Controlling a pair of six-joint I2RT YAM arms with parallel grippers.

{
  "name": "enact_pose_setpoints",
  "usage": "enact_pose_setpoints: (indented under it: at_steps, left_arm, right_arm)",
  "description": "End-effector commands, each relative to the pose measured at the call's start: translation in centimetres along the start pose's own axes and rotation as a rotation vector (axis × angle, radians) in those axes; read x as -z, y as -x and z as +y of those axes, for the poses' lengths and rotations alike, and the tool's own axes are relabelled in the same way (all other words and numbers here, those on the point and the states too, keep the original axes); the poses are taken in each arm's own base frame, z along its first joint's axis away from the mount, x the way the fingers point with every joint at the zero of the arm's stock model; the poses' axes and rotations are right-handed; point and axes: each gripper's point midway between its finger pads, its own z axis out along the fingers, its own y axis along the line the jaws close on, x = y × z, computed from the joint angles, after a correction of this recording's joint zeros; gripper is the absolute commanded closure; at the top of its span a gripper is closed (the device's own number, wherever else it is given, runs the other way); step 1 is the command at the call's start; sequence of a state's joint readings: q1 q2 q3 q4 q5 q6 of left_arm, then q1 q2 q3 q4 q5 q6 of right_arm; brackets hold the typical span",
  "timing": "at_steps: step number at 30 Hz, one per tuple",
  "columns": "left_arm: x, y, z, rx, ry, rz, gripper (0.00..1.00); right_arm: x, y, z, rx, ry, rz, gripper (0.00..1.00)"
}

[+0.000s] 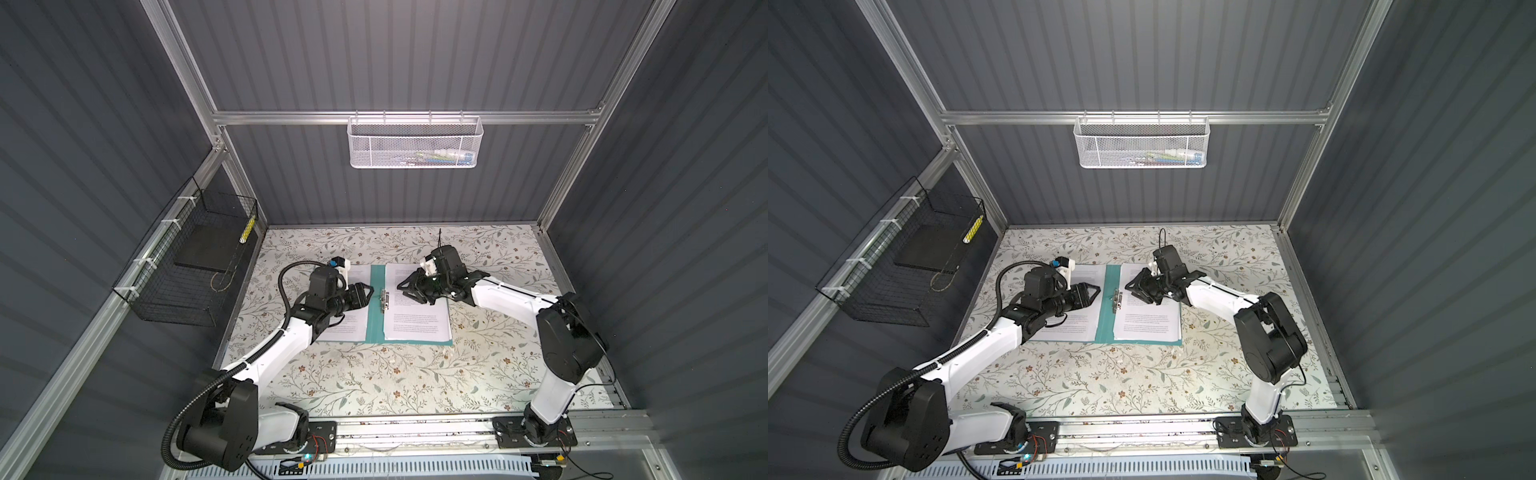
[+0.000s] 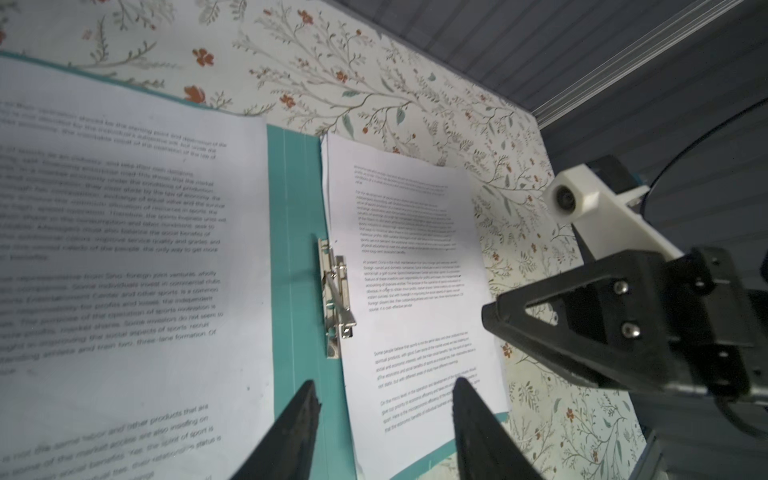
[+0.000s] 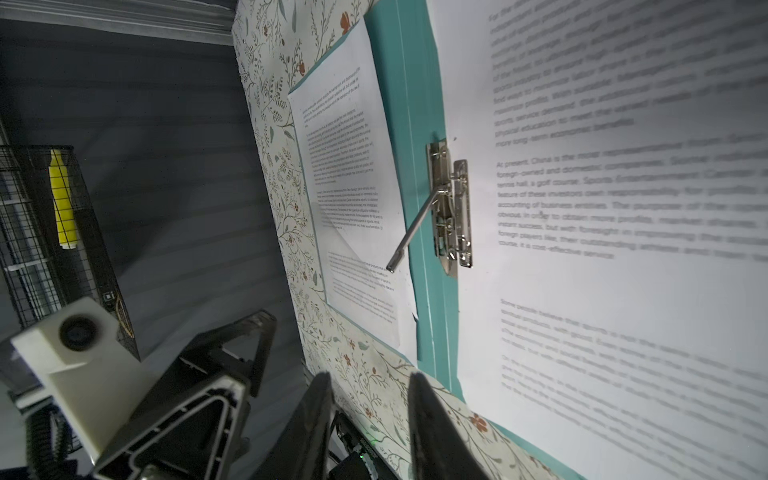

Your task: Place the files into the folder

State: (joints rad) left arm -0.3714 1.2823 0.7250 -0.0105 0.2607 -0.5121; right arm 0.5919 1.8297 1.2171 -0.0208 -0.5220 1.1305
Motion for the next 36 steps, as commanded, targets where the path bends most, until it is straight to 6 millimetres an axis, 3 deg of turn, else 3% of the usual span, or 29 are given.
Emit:
enact_pose_setpoints:
  at_steps: [1, 7, 19, 36]
  left_arm:
    - [0.1, -2.7, 2.1, -0.002, 0.055, 0.068, 0.53]
    - [-0.8, -5.2, 3.7, 0.036, 0.071, 0.105, 0.63]
    - [-1.0, -8.9, 6.5, 0.069, 0.128, 0.157, 0.65]
    - [-1.7, -8.8, 6.9, 0.064, 0.126, 0.157, 0.66]
  right_arm:
    - [-2.0, -0.4, 0.9, -0.065, 0.029, 0.042, 0.68]
    - [-4.5, -0.8, 0.9, -0.066, 0.013, 0.086, 0.76]
    - [-6.6, -0.9, -0.5, -0.127, 0.012, 0.119, 0.76]
    - [-8.2, -0.8, -1.3, -0.156, 0.019, 0.142, 0.79]
